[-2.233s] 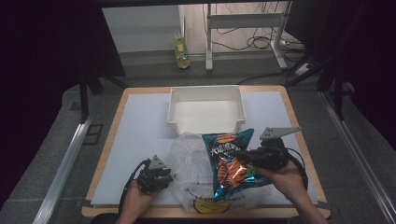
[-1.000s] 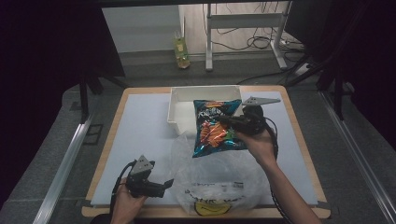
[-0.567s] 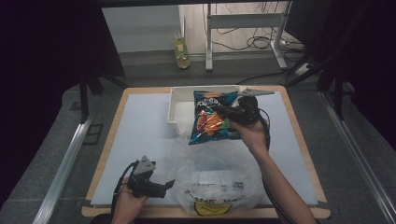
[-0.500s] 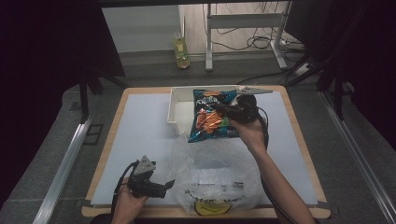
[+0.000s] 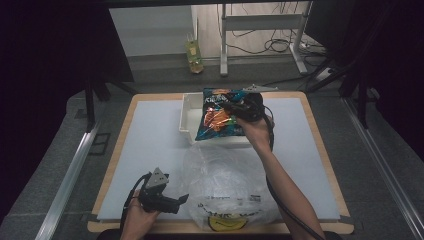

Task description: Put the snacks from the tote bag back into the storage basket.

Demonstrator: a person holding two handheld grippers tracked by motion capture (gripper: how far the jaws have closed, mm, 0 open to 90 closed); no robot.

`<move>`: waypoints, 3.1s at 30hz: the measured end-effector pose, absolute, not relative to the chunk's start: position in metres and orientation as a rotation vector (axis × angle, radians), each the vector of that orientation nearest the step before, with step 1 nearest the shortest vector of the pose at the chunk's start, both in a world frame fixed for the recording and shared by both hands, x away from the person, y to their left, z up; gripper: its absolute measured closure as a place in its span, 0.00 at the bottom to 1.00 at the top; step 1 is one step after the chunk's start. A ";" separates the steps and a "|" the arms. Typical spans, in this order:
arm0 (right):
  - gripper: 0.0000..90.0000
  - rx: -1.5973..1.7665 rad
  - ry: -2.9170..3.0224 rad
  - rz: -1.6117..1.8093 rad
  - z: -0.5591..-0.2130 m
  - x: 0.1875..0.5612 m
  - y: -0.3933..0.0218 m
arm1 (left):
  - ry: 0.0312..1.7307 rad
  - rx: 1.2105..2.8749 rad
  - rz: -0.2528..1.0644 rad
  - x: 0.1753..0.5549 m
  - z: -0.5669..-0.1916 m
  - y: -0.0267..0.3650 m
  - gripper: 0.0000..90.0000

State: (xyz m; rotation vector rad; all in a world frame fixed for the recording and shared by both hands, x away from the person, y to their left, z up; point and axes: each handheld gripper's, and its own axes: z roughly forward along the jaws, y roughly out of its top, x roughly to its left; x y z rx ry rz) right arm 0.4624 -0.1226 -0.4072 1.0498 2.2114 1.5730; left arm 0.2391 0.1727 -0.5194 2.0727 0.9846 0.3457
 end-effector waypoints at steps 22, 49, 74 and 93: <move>1.00 1.036 2.159 1.517 -0.427 0.512 -0.094 | 0.966 2.095 0.324 0.239 -0.522 0.168 0.01; 1.00 1.008 2.215 1.519 -0.458 0.523 -0.064 | 0.957 2.096 0.317 0.239 -0.522 0.166 0.01; 0.86 1.139 2.294 1.472 -0.477 0.531 -0.078 | 0.959 2.096 0.317 0.239 -0.522 0.166 0.01; 0.60 1.111 2.313 1.390 -0.467 0.523 -0.088 | 0.965 2.090 0.341 0.239 -0.521 0.166 0.01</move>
